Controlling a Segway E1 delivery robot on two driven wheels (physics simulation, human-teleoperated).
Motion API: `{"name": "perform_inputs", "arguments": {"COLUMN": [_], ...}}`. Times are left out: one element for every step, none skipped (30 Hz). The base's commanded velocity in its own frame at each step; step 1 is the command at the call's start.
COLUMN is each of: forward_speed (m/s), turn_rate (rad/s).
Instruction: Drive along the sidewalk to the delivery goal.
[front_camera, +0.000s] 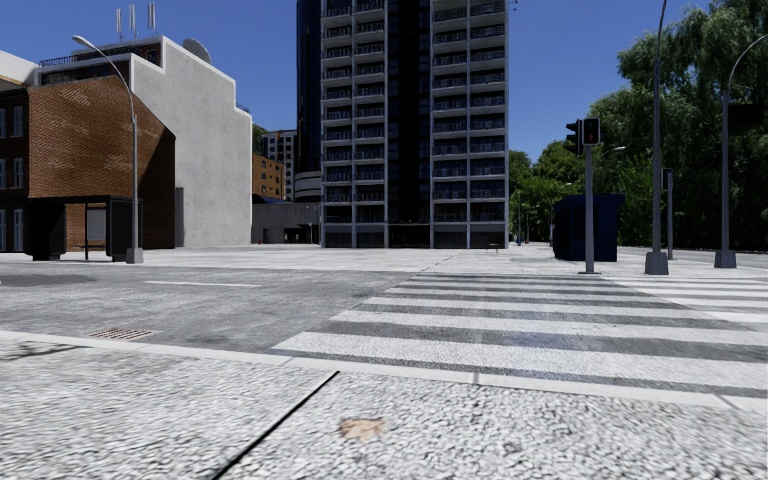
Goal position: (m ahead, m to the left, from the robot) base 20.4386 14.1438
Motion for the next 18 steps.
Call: {"name": "perform_inputs", "arguments": {"forward_speed": [0.0,0.0,0.0,0.0,0.0,0.0,0.0,0.0,0.0,0.0,0.0,0.0,0.0,0.0,0.0,0.0,0.0,0.0], "turn_rate": [0.0,0.0,0.0,0.0,0.0,0.0,0.0,0.0,0.0,0.0,0.0,0.0,0.0,0.0,0.0,0.0,0.0,0.0]}}
